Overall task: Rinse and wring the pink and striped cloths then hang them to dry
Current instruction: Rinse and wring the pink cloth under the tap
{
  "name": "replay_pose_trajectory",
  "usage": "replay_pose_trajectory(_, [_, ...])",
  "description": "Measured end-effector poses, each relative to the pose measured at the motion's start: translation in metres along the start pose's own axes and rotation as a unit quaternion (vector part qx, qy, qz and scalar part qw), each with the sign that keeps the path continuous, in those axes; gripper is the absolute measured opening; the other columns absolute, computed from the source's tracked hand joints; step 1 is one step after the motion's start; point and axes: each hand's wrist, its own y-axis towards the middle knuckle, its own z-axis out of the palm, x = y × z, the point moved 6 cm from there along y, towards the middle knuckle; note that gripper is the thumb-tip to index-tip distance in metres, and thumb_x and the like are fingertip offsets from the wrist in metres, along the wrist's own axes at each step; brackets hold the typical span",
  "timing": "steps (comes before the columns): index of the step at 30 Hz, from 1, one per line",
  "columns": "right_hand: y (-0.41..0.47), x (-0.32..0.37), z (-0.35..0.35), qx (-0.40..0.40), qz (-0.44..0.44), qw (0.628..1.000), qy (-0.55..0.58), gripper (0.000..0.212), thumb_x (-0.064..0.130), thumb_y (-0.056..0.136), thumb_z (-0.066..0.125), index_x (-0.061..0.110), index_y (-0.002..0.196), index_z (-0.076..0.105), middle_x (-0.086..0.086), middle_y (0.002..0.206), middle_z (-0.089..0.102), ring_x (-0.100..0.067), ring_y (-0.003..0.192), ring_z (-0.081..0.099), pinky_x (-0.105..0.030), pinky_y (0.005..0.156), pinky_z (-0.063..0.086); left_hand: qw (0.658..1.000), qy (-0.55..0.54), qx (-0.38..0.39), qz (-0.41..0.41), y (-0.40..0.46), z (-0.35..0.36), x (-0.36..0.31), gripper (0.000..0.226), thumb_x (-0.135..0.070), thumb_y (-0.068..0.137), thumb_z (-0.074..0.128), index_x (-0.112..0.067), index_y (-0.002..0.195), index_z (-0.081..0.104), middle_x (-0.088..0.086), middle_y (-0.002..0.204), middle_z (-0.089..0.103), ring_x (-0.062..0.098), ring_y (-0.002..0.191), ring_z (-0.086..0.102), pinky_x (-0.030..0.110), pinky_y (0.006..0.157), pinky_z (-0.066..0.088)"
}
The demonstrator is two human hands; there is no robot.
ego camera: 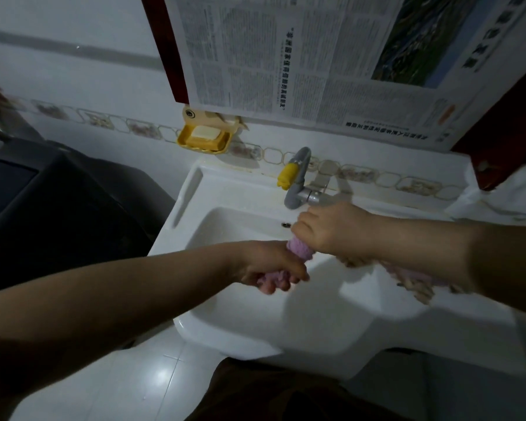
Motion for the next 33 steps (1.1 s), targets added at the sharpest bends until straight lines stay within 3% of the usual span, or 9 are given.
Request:
replay_pose_trajectory(2, [0.004, -0.001, 0.016, 0.108, 0.074, 0.991, -0.010, 0.028, 0.001, 0.045, 0.075, 0.009, 0.063, 0.055, -0.005, 0.046, 0.050, -0.022, 0.034, 0.047, -0.017, 0.038, 0.017, 0.978, 0.139, -0.155, 0.001, 0.008, -0.011, -0.007, 0.007, -0.010, 0.087, 0.059, -0.010, 0.087, 0.051, 0.003, 0.063, 0.055, 0.012, 0.048, 0.052, 0.019, 0.045, 0.038])
replay_pose_trajectory(5, [0.009, -0.003, 0.033, 0.242, 0.175, 0.952, 0.073, 0.026, 0.010, 0.053, 0.079, 0.006, 0.073, 0.062, -0.008, 0.054, 0.060, -0.026, 0.043, 0.057, -0.015, 0.042, 0.020, 0.880, 0.355, -0.307, 0.067, 0.009, -0.028, -0.020, 0.059, -0.019, 0.087, 0.061, -0.014, 0.139, 0.033, 0.009, 0.104, 0.066, 0.025, 0.089, 0.064, 0.031, 0.069, 0.047])
replay_pose_trajectory(8, [0.004, -0.015, 0.044, 0.330, 0.333, 0.865, 0.177, 0.028, 0.039, 0.093, 0.048, 0.018, 0.104, 0.062, -0.008, 0.098, 0.066, -0.029, 0.087, 0.063, -0.029, 0.062, 0.045, 0.701, 0.593, -0.364, 0.157, -0.001, -0.044, -0.044, 0.060, -0.029, 0.096, 0.046, -0.019, 0.147, 0.016, 0.011, 0.100, 0.066, 0.031, 0.083, 0.064, 0.034, 0.064, 0.043])
replay_pose_trajectory(11, [0.006, -0.015, 0.043, 0.268, 0.424, 0.804, 0.319, 0.025, 0.038, 0.091, 0.055, 0.016, 0.100, 0.065, -0.007, 0.097, 0.062, -0.024, 0.093, 0.058, -0.035, 0.076, 0.049, 0.544, 0.733, -0.325, 0.247, -0.005, -0.051, -0.070, 0.051, -0.038, 0.099, 0.034, -0.014, 0.144, 0.024, 0.010, 0.090, 0.066, 0.031, 0.073, 0.064, 0.032, 0.059, 0.041])
replay_pose_trajectory(16, [0.006, 0.005, 0.049, 0.092, 0.615, 0.530, 0.576, 0.026, 0.011, 0.078, 0.068, 0.014, 0.061, 0.049, 0.000, 0.052, 0.045, -0.012, 0.044, 0.041, -0.023, 0.046, 0.033, 0.388, 0.769, -0.206, 0.465, -0.022, -0.050, -0.090, 0.036, -0.042, 0.099, 0.030, -0.011, 0.112, 0.042, 0.010, 0.060, 0.055, 0.029, 0.044, 0.055, 0.029, 0.042, 0.041])
replay_pose_trajectory(20, [0.013, 0.017, 0.041, 0.018, 0.657, 0.343, 0.671, 0.038, 0.007, 0.081, 0.059, 0.020, 0.058, 0.032, 0.003, 0.042, 0.026, -0.011, 0.034, 0.018, -0.014, 0.039, 0.015, 0.329, 0.729, -0.194, 0.568, -0.035, -0.057, -0.105, 0.032, -0.042, 0.102, 0.029, -0.014, 0.091, 0.038, 0.007, 0.050, 0.048, 0.027, 0.035, 0.048, 0.026, 0.035, 0.042])
replay_pose_trajectory(23, [0.024, 0.022, 0.029, -0.038, 0.649, 0.251, 0.717, 0.043, 0.006, 0.082, 0.056, 0.022, 0.053, 0.028, 0.004, 0.044, 0.021, -0.010, 0.036, 0.014, -0.014, 0.037, 0.013, 0.279, 0.718, -0.207, 0.604, -0.050, -0.055, -0.115, 0.026, -0.037, 0.096, 0.046, -0.014, 0.087, 0.038, 0.005, 0.053, 0.050, 0.024, 0.038, 0.050, 0.023, 0.037, 0.038])
replay_pose_trajectory(27, [0.040, 0.027, 0.013, -0.081, 0.629, 0.185, 0.750, 0.042, 0.007, 0.084, 0.053, 0.021, 0.051, 0.030, 0.005, 0.043, 0.021, -0.007, 0.034, 0.015, -0.013, 0.032, 0.013, 0.248, 0.706, -0.217, 0.627, -0.068, -0.054, -0.123, 0.020, -0.029, 0.096, 0.048, -0.015, 0.085, 0.039, 0.004, 0.053, 0.050, 0.022, 0.039, 0.049, 0.021, 0.039, 0.033])
replay_pose_trajectory(33, [0.054, 0.033, -0.003, -0.106, 0.614, 0.145, 0.768, 0.041, 0.008, 0.083, 0.050, 0.021, 0.052, 0.027, 0.005, 0.043, 0.019, -0.006, 0.032, 0.013, -0.011, 0.032, 0.011, 0.220, 0.689, -0.227, 0.652, -0.087, -0.052, -0.126, 0.021, -0.030, 0.100, 0.039, -0.015, 0.086, 0.042, 0.003, 0.054, 0.052, 0.021, 0.040, 0.050, 0.022, 0.038, 0.031])
